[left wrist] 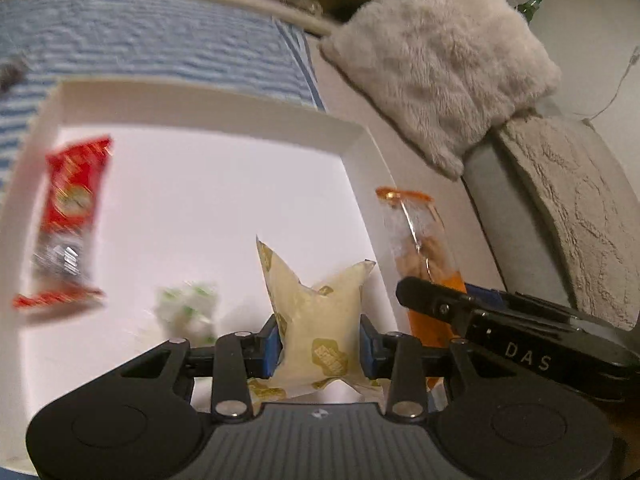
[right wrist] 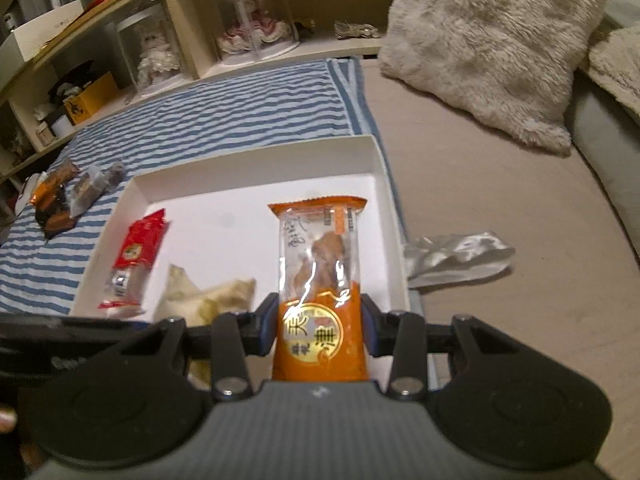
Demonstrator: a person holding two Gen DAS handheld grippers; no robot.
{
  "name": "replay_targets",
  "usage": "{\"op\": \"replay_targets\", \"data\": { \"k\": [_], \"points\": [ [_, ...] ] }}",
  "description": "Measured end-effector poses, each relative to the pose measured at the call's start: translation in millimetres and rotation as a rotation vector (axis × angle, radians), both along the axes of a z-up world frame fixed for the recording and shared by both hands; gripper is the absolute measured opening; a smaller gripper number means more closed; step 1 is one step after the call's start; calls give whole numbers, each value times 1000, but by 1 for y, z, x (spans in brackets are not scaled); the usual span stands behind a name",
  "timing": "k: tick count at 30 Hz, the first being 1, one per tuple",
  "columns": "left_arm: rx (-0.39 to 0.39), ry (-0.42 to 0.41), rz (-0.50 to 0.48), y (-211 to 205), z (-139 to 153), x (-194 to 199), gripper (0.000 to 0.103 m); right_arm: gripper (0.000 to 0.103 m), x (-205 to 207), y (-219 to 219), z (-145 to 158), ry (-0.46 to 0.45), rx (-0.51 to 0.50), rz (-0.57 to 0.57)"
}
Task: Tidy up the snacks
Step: 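Carry the orange packet and cream pastry into the white box and release both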
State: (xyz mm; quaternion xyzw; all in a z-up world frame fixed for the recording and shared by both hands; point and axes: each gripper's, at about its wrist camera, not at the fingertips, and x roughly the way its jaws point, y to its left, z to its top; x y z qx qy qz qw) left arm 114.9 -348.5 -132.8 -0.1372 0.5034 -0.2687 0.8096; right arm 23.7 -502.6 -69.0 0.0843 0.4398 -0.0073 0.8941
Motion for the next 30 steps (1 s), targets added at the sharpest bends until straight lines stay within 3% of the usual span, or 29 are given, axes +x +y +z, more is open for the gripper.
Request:
{"op": "replay_targets", "data": {
  "k": [4,9,15,18,23,30],
  "points": [
    [-7,45,12,-9,-15,5,40,47,6,-11,-10,17,25,-20],
    [40,22,58,-7,-25,9,40,47,19,-14,-24,30,39,-43],
    [41,29,56,4,-27,14,44,59,25,-15,-32,34,47,-51],
    [55,30,35,4,-20,14,46,60,18,-17,-28,48,49,-63],
    [62,13,8,7,-5,7,60,62,6,-21,-22,61,57,-57],
    [88,-5,-20,15,12,-5,69,69,-12,-16,-16,56,47,-37]
  ]
}}
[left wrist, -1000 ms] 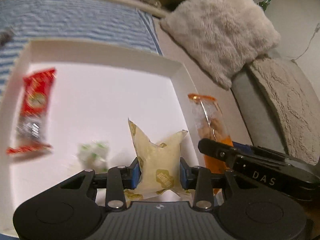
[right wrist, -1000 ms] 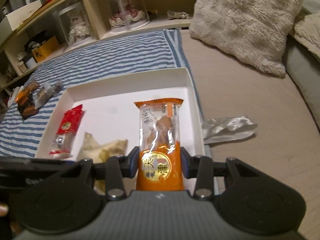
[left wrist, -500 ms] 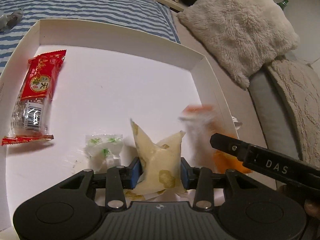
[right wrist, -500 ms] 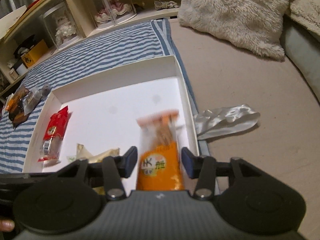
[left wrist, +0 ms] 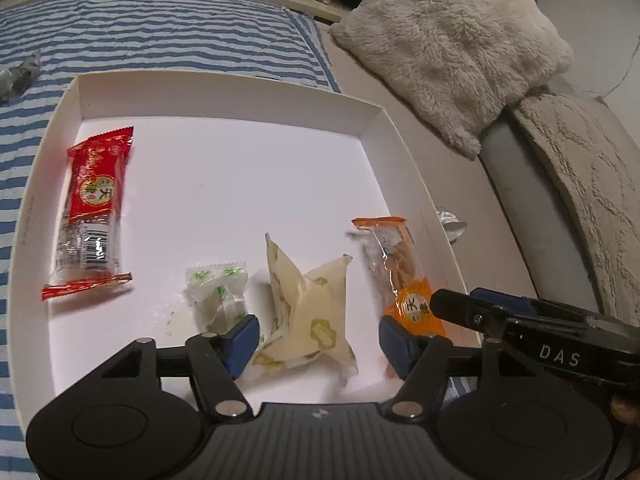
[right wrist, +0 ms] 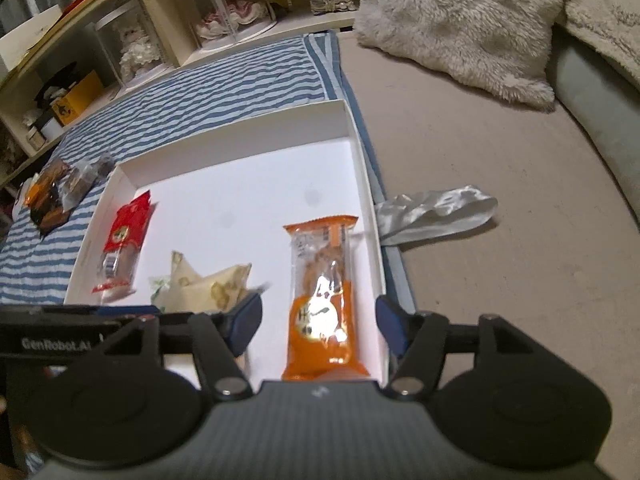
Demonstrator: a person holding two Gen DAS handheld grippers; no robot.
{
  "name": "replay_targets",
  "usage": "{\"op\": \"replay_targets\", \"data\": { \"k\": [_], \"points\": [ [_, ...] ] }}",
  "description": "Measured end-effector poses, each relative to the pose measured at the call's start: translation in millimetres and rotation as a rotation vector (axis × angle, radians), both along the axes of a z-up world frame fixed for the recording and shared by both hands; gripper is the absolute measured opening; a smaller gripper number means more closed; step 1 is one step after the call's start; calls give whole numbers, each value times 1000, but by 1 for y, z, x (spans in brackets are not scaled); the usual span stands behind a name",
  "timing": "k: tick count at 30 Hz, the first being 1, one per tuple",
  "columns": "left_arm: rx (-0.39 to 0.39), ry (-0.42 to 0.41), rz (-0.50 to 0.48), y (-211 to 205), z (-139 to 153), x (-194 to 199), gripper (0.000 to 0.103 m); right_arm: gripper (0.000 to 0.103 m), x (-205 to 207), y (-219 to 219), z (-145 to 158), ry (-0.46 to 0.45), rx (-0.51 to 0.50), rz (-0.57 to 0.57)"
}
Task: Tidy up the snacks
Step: 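Carry the orange packet and cream pastry into the white box and release both, then lift both open grippers from the box toward the brown cakes on the bed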
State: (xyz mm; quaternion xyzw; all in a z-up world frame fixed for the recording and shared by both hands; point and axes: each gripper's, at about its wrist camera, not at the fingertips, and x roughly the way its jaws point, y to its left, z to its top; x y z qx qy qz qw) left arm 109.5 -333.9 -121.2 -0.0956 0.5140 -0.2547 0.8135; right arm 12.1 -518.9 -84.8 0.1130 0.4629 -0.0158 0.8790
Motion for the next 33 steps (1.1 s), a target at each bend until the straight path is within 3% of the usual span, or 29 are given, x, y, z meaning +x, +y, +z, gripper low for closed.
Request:
{"op": "replay_targets", "data": {
  "k": [5,13,24,33],
  "points": [
    [27,-25,-16,7,11,-9,80,77,-12,3,10,-17,-23,-11],
    [62,-65,-6,22,26,-19,103,102,-35,12,26,-26,-74,-9],
    [80,-118,-8,56,47,-26,103,102,-54,28,49,-73,-102,-16],
    [96,-174,24,103,69,-21,103,102,-40,54,68,-108,-124,10]
  ]
}}
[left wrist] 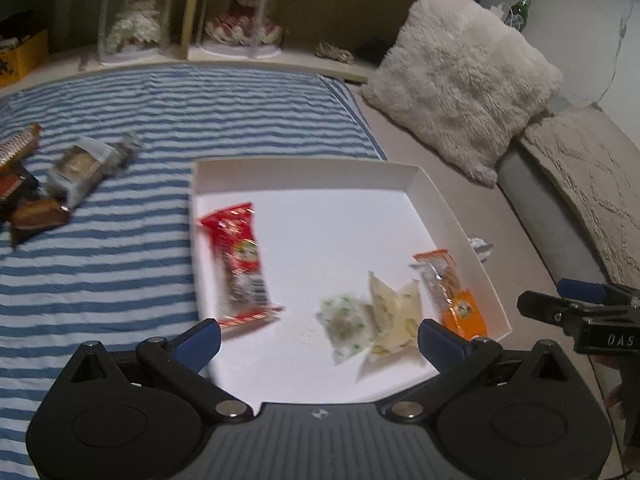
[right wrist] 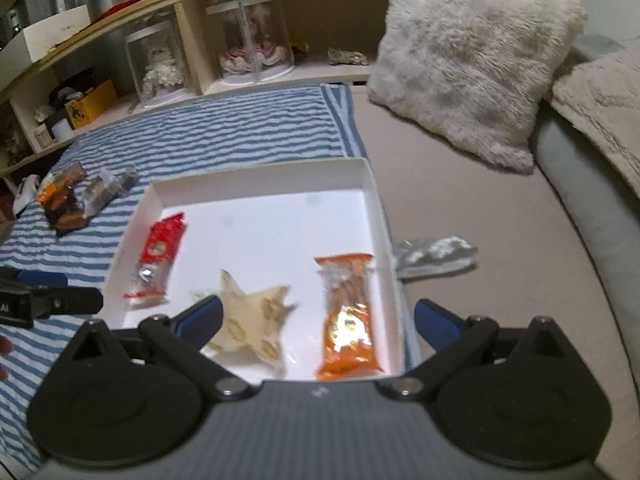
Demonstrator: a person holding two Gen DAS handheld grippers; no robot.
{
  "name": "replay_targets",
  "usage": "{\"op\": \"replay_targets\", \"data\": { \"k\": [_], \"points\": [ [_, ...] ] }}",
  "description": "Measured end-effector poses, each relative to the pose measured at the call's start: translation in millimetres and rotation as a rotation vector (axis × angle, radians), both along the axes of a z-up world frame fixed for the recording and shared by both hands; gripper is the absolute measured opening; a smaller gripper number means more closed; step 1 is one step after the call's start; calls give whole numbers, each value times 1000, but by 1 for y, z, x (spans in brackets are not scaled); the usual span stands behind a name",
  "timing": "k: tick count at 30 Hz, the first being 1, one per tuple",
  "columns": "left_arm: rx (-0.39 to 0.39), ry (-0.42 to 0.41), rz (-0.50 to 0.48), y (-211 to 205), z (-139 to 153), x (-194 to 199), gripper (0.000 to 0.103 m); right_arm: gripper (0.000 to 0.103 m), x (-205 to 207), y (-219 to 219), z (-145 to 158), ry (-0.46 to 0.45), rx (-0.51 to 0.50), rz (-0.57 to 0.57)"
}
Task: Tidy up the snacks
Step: 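Lift both open grippers from the box toward the brown cakes on the bed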
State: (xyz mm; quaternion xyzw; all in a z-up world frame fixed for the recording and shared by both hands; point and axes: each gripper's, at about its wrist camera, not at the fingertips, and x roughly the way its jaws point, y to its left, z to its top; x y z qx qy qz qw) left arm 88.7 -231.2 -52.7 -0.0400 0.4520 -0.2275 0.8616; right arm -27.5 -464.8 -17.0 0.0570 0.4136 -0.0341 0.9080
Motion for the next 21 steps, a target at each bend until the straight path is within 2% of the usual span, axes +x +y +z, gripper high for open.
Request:
{"op": "replay_targets", "data": {
  "k": [9,16,21],
  "points": [
    [-5,-57,87,69,22,9,103,102,34,54,23,-53,-26,78],
    [23,-109,171,129,33,16,103,103,62,106,31,-94,-8,142],
    [36,-132,227,170,31,21,103,103,80,140,32,-129,41,152]
  ]
}}
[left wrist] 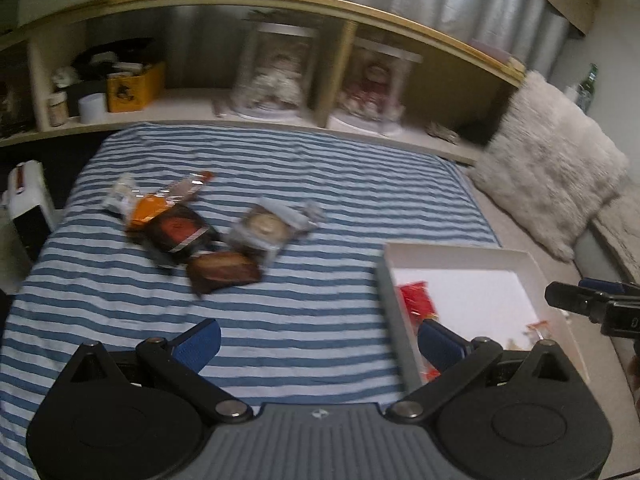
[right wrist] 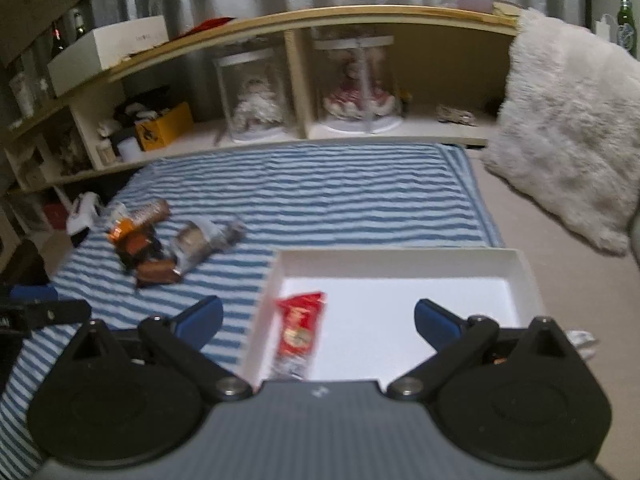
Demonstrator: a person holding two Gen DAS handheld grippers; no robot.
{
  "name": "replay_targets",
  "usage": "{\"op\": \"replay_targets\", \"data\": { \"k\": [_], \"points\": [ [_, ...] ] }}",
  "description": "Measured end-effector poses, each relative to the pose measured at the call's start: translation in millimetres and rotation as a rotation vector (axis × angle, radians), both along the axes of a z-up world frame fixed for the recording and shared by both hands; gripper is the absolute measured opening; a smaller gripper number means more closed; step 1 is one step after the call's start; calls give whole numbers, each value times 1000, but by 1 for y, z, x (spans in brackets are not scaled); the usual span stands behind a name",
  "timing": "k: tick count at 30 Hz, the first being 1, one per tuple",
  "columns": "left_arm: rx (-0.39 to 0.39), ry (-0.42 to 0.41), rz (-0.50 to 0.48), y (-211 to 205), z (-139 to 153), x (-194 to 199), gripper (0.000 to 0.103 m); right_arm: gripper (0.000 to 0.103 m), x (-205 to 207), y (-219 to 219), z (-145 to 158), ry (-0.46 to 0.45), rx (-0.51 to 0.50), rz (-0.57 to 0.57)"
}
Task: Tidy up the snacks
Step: 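Lift both open grippers from the box toward the brown cakes on the bed, then grasp the clear-wrapped round cookie with the right gripper while the left grasps the brown gold-striped cake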
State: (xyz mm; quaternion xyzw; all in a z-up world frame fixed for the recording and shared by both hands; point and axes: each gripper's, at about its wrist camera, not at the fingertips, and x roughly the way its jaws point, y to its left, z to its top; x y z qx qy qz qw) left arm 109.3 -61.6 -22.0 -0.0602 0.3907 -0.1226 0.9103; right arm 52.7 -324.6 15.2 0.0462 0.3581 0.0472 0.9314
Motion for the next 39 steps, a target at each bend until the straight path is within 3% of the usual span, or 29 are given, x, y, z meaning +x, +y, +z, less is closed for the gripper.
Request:
{"op": "replay_targets", "data": {
  "k": [6,16,21,26,28,30,34,39],
  "points": [
    [-55,4,64,40,-10,14,103,103,29,47,-5,-16,19,41],
    [-68,-57,194,82,-21,43,103,103,86,118,-27,-72,36,63],
    [-55,-39,310,89,-40,67,103,103,122,123,-50,-87,149,51],
    [-101,8,284,88,-72,91,103,103,159,119,-85,-40,289,11],
    [-133,30,296,89,-84,99,103,102,173,111,-101,0,407,-38],
    [-191,40,290,92,-94,104,103,95,183,107,-117,45,499,-72],
    [-450,70,267,108,-114,111,100,70,204,111,-141,108,564,-69],
    [-485,107,276,107,-128,124,79,62,217,121,-163,137,633,-58]
  ]
}}
